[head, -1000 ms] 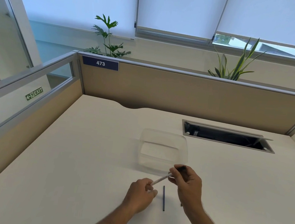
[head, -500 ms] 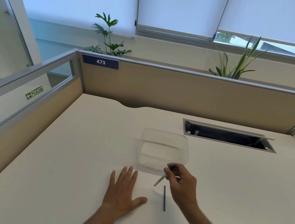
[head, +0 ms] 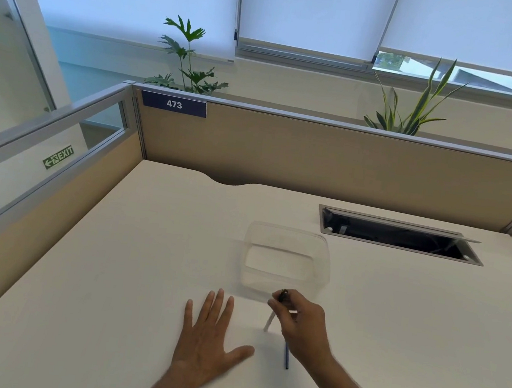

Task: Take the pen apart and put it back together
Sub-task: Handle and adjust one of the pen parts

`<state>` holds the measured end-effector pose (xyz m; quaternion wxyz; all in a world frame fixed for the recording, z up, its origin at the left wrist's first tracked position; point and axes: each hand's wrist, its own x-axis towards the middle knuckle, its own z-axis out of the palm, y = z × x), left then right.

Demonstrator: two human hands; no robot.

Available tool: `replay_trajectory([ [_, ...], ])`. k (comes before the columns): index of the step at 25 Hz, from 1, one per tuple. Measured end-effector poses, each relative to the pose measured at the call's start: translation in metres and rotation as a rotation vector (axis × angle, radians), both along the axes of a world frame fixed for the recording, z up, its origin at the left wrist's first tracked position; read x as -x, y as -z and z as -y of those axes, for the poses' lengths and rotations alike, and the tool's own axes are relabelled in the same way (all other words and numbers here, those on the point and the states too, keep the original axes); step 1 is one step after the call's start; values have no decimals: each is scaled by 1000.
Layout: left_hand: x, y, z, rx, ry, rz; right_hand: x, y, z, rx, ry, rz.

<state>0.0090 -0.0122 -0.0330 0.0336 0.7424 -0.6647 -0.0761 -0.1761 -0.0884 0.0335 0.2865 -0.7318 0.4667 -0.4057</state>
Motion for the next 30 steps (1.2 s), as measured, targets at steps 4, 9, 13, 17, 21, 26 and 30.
replay_trajectory([
  [4, 0, 2, 0, 23, -8, 4, 1, 2, 0, -9, 13, 8],
  [9, -1, 5, 0, 32, -12, -3, 2, 2, 0, 17, 34, 13],
  [13, 0, 6, 3, 49, -11, 12, 4, 2, -2, 43, 53, -13],
  [17, 0, 5, 6, -1, -28, 14, 3, 1, -3, 87, 53, -31],
  [21, -2, 14, 9, -36, -28, 47, 3, -1, -4, 110, 42, -42],
  [26, -2, 16, 10, -24, -23, 41, 4, -5, -5, 165, 62, 13],
  [30, -2, 16, 10, -8, -14, 26, 4, 0, -10, 199, 49, 27],
])
